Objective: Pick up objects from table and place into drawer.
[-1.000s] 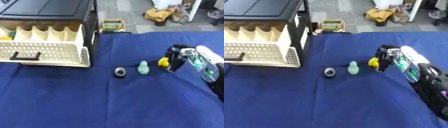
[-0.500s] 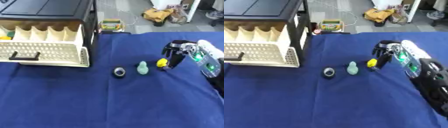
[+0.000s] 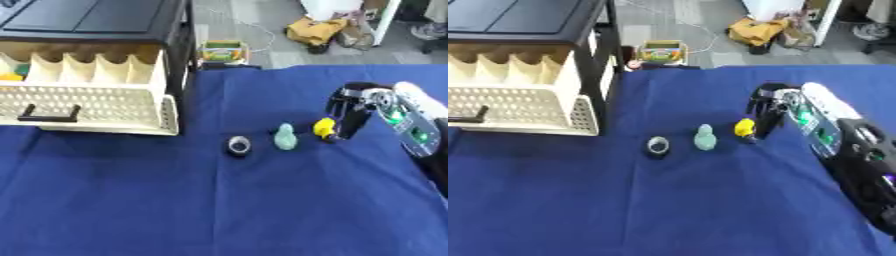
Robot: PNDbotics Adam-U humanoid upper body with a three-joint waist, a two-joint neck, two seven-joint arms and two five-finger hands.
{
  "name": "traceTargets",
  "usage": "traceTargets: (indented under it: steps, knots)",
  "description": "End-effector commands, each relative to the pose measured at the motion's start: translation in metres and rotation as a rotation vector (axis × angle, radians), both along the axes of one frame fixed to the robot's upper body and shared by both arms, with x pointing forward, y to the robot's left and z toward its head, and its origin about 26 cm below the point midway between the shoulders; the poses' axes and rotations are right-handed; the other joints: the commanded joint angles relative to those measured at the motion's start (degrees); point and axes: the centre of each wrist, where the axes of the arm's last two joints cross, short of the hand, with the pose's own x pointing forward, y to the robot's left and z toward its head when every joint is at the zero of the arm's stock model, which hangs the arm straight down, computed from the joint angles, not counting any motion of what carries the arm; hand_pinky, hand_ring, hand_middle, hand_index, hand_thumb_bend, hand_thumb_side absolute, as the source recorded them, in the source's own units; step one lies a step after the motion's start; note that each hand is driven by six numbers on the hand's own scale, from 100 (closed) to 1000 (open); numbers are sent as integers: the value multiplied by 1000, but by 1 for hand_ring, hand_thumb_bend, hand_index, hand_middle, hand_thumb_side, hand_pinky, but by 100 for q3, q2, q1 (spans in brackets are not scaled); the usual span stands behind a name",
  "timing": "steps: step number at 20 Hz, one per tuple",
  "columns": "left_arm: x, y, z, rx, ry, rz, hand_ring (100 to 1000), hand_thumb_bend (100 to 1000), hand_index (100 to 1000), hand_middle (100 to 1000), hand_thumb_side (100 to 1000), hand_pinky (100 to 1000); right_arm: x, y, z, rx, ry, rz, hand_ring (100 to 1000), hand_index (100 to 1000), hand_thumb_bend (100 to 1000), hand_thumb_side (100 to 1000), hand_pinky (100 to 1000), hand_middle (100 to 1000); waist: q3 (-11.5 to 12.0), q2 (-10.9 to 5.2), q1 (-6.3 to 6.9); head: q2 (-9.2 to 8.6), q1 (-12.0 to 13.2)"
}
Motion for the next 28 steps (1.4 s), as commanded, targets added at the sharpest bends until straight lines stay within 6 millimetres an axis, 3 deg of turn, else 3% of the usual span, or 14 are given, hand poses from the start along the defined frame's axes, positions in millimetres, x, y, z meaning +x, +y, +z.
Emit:
traceTargets:
  steps: [1,15,28]
  knots:
    - [-5,3,8,3,-30,12,100,100,689,100,801,100,1,-5,9,-25,-31,-20,654,749,471,140,399,630,21,-106,2,-64,-27]
    - [-4,5,5,-9,-23,21,100,100,685,100,801,100,4,0,8,9,-51,-32,633,737,425,164,376,617,49,-97,-2,-83,-27]
    - [-4,6,2,-12,-17,24,100,100,684,100,801,100,3,3,15,20,-67,-39,640,791,505,195,377,646,40,-95,-18,-88,-24]
